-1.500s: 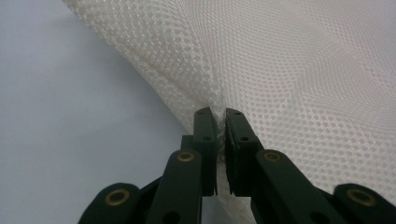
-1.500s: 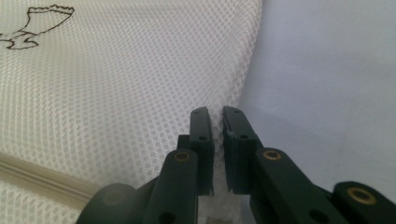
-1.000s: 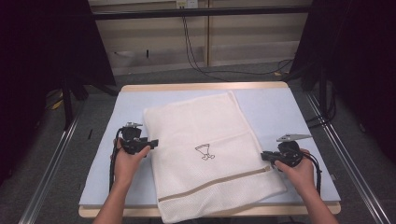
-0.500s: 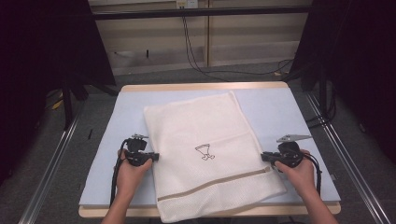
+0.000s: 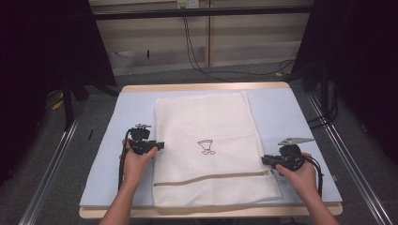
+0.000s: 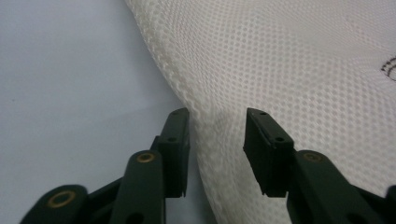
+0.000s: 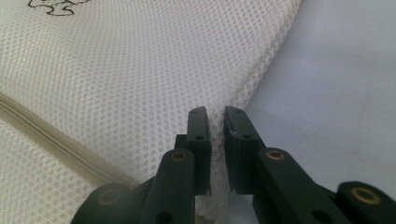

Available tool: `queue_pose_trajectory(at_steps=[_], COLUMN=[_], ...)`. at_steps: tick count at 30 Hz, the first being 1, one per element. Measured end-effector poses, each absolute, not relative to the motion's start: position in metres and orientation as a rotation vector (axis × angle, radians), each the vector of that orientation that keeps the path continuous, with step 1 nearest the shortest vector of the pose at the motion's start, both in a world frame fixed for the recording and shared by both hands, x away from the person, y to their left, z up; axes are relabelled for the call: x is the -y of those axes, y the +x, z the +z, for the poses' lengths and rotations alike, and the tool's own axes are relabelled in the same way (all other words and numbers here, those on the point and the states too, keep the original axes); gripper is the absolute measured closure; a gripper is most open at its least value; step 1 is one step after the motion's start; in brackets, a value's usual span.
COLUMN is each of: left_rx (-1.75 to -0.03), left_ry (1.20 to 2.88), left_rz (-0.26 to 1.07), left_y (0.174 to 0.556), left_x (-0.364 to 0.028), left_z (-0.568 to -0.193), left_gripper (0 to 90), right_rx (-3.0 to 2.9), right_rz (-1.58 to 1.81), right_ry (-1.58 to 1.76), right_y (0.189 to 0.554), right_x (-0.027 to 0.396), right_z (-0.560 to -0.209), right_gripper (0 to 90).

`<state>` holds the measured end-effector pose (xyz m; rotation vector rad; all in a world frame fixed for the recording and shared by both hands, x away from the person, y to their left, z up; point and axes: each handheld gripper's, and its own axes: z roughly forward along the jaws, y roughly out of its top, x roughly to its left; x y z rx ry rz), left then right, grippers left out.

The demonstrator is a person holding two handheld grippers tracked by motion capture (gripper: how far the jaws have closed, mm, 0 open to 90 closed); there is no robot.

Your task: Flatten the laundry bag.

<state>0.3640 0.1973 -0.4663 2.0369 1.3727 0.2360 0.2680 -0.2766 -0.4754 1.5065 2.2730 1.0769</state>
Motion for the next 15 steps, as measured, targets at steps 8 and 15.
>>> queue_pose_trajectory(at_steps=[8, 15], left_rx=[-1.42, -1.379], left_ry=[2.027, 2.081], left_rz=[0.137, 0.17], left_y=[0.335, 0.329], left_x=[-0.212, -0.204], left_z=[-0.464, -0.467], left_gripper=[53.5, 74.0], right_rx=[-2.269, -2.261], right_rz=[1.063, 1.057], right_ry=[1.503, 1.508], right_y=[0.266, 0.266], right_x=[0.275, 0.273], right_z=[-0.476, -0.477], right_gripper=[81.3, 81.5])
